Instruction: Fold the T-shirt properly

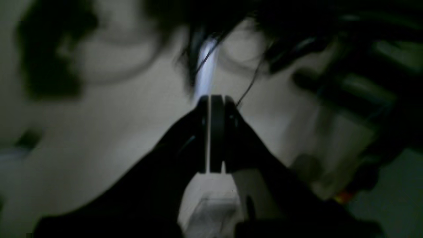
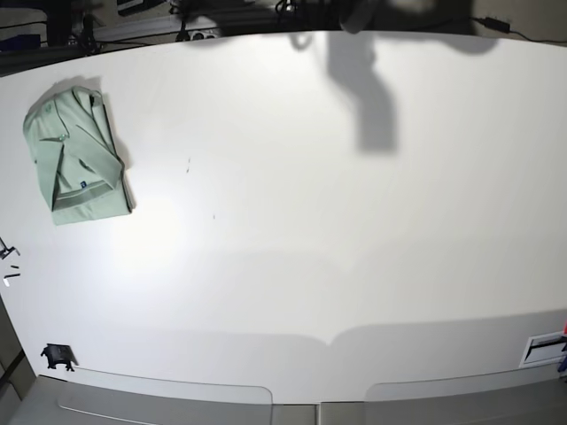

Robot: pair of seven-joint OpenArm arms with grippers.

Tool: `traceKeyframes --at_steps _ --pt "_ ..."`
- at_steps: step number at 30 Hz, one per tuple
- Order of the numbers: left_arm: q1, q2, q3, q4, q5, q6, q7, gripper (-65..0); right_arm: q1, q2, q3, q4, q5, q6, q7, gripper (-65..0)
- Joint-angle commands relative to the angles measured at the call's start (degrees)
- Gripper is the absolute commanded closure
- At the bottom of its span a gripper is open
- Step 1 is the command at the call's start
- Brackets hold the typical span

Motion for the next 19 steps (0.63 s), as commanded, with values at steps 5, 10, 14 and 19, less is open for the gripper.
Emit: traceKeyframes --at_steps 5,10,14,19 --pt "-12.94 0.24 4.96 -22.69 10.27 0.46 -10.05 0.0 16.09 -5.55 -15.28 -18.45 -2.58 -5.42 1.38 0.0" --pt "-21.92 3.67 4.9 -35.08 13.44 4.22 -11.56 0.0 27.02 -13.97 -22.23 -32.92 -1.9 -15.45 2.95 0.0" --pt "-24.81 5.92 4.9 -36.81 13.42 11.28 -12.85 0.0 30.53 -19.41 -22.93 -38.34 -1.66 -23.37 3.58 0.0" --pt "-26.88 7.61 4.9 -36.63 13.4 12.98 -12.87 0.0 30.91 -22.27 -22.93 -38.82 4.46 -29.18 3.52 0.0"
